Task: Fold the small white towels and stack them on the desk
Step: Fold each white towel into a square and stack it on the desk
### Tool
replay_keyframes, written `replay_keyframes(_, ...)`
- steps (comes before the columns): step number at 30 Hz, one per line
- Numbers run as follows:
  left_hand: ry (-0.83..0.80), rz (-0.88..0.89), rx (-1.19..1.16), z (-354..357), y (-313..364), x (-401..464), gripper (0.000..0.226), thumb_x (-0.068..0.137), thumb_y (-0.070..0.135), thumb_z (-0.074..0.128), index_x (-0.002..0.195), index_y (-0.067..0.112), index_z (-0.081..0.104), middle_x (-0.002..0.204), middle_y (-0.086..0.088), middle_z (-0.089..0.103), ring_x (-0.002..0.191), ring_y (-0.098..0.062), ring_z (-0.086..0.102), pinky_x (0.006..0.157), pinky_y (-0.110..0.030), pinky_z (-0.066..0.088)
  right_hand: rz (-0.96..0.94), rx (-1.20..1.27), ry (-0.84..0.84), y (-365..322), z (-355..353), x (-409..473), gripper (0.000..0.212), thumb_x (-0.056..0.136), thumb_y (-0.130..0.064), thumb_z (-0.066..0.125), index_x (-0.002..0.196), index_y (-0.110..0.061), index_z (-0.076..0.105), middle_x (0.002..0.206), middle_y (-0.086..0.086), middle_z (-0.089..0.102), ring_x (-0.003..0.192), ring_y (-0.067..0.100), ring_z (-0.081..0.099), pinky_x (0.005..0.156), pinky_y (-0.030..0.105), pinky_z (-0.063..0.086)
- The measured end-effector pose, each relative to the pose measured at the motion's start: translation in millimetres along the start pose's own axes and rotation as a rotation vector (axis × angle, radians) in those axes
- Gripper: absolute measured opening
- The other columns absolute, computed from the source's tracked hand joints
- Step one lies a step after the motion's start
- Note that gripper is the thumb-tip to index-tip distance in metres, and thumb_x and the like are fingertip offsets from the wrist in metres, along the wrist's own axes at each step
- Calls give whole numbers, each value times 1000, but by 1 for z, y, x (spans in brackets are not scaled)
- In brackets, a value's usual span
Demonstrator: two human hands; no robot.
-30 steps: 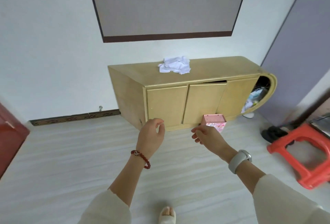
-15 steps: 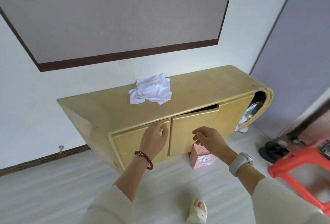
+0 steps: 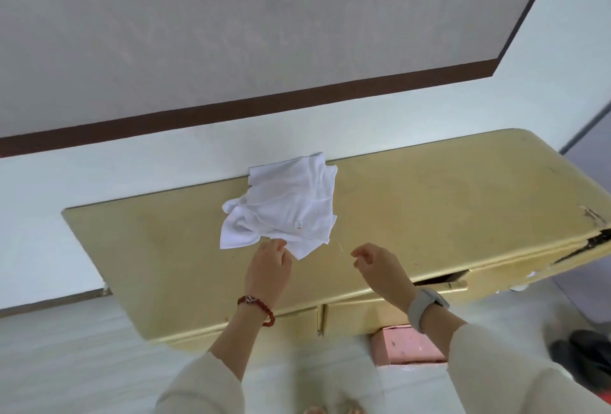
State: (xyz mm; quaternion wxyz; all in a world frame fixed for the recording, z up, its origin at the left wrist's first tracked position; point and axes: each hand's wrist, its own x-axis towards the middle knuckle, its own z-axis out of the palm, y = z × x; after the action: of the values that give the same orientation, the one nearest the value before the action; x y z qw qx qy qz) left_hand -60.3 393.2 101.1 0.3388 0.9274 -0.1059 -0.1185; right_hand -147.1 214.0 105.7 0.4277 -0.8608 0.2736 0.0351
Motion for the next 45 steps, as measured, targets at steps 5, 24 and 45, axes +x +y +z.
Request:
replay_keyframes(5, 30, -35, 108, 20, -16, 87, 34, 93, 15, 45, 127, 12, 48, 130, -5, 46, 119, -20, 43, 94, -32, 41, -50, -102, -51, -5, 25, 86, 28, 91, -9, 44, 114, -9, 59, 104, 6, 65, 96, 24, 59, 71, 22, 35)
replay_keyframes(24, 246, 354, -38, 24, 8, 228, 35, 91, 31, 37, 92, 7, 63, 72, 0, 67, 57, -14, 60, 51, -15, 40, -388, -84, 182, -44, 50, 239, 34, 91, -28, 33, 96, -9, 61, 90, -3, 58, 83, 17, 52, 74, 26, 37)
replay_keyframes(45, -25, 303, 176, 144, 309, 158, 20, 88, 36, 56, 82, 18, 62, 76, 3, 64, 73, -16, 57, 65, -30, 43, -537, -180, 415, 135, -360, 214, 19, 93, -9, 47, 97, -5, 65, 91, 9, 64, 82, 28, 60, 70, 31, 43)
